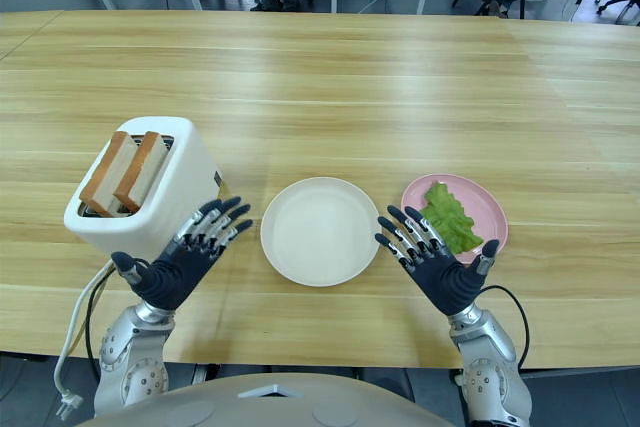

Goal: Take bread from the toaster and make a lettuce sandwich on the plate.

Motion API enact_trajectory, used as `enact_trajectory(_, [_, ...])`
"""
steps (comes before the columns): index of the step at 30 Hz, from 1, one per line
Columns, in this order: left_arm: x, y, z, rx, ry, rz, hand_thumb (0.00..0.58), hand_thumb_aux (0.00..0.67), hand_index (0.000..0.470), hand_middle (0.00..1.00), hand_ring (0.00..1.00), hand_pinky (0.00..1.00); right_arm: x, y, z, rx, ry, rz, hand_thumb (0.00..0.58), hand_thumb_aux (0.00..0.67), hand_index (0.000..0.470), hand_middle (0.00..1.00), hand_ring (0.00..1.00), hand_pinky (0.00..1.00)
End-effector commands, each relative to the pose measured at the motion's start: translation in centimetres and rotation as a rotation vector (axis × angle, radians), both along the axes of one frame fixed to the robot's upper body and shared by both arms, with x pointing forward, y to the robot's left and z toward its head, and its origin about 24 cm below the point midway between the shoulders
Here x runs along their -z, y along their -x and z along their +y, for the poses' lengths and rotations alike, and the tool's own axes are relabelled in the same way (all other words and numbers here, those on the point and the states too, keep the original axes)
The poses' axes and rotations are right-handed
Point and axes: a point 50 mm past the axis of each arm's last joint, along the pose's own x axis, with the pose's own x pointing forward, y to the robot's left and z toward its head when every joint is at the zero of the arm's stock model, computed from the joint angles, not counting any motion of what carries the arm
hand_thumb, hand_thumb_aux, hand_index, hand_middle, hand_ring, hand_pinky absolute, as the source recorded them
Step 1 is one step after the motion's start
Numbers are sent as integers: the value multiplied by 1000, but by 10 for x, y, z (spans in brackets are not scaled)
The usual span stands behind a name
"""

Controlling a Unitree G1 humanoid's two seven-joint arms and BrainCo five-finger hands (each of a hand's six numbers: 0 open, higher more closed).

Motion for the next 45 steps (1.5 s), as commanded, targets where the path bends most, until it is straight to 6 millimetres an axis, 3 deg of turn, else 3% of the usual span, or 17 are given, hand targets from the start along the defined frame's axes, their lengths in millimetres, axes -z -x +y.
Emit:
enact_trajectory(1, [-81, 1, 3, -191, -133, -199, 0, 0, 0, 0, 0, 0, 2, -3, -9, 111, 104, 16, 0, 0, 0, 0, 0, 0])
enact_trajectory(6, [-151, 9, 13, -435, -397, -344, 0, 0, 0, 0, 0, 0, -10, -15, -5, 166, 183, 32, 0, 0, 0, 0, 0, 0])
enact_trajectory(11, [-178, -2, 42, -736, -756, -336, 0, 0, 0, 0, 0, 0, -25, -20, 6, 185, 223, -19, 0, 0, 0, 0, 0, 0])
enact_trajectory(14, [-165, -25, 73, -949, -1180, -193, 0, 0, 0, 0, 0, 0, -32, -19, 14, 175, 234, -56, 0, 0, 0, 0, 0, 0])
enact_trajectory(16, [-146, -36, 97, -1054, -1494, -67, 0, 0, 0, 0, 0, 0, -34, -19, 17, 170, 253, -72, 0, 0, 0, 0, 0, 0])
enact_trajectory(20, [-113, -42, 127, -1077, -1796, 165, 0, 0, 0, 0, 0, 0, -35, -19, 18, 155, 286, -83, 0, 0, 0, 0, 0, 0])
enact_trajectory(29, [-83, -44, 139, -975, -1978, 364, 0, 0, 0, 0, 0, 0, -35, -20, 14, 171, 339, -95, 0, 0, 0, 0, 0, 0])
enact_trajectory(36, [-68, -45, 128, -874, -1998, 380, 0, 0, 0, 0, 0, 0, -37, -21, 10, 185, 368, -101, 0, 0, 0, 0, 0, 0])
enact_trajectory(45, [-65, -51, 119, -780, -2079, 366, 0, 0, 0, 0, 0, 0, -40, -25, 5, 214, 394, -111, 0, 0, 0, 0, 0, 0])
